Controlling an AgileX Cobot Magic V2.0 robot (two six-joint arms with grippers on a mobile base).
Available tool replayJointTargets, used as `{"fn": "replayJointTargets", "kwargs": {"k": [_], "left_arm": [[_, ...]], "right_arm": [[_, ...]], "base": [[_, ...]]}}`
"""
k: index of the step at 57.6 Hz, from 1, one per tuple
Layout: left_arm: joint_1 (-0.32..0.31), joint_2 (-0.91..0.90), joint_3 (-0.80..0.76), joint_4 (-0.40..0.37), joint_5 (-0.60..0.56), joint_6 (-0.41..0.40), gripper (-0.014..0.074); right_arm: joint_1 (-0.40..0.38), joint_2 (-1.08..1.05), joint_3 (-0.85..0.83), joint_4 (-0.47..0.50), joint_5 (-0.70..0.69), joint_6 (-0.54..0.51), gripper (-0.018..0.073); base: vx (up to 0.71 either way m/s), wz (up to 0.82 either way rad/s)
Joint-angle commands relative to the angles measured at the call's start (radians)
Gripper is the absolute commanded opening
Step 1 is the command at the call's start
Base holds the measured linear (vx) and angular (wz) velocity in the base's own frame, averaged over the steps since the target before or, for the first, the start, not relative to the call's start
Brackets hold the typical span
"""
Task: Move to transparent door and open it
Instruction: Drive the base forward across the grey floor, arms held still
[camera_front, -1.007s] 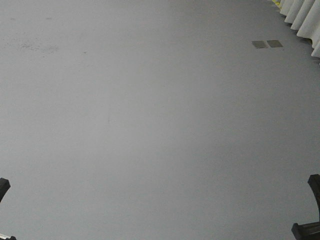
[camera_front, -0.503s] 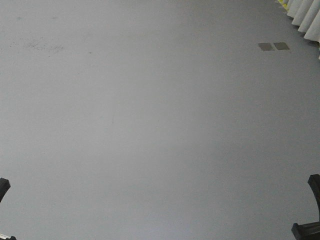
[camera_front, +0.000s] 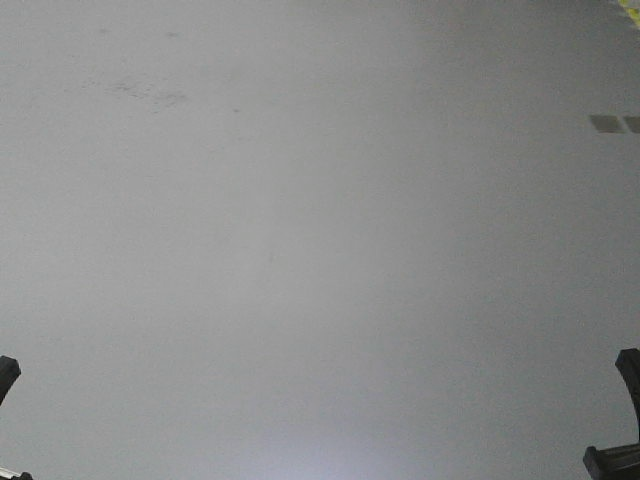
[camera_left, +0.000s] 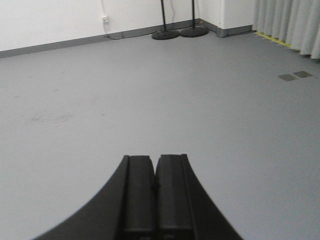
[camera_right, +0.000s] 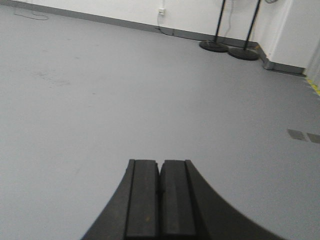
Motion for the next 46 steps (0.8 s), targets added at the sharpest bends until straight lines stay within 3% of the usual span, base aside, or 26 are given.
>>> {"fn": "replayJointTargets", "kwargs": {"k": [1, 46], "left_arm": [[0.002, -0.014, 0.010, -0.011, -0.077, -0.009, 0.0003], [0.002, -0.014, 0.010, -0.011, -0.077, -0.009, 0.0003]], "right_arm": [[-0.004, -0.016, 0.005, -0.001, -0.079, 0.000, -0.0004], [-0.004, -0.016, 0.005, -0.001, -0.079, 0.000, -0.0004]], "base": [[0.23, 0.34], [0.31, 0.52]]}}
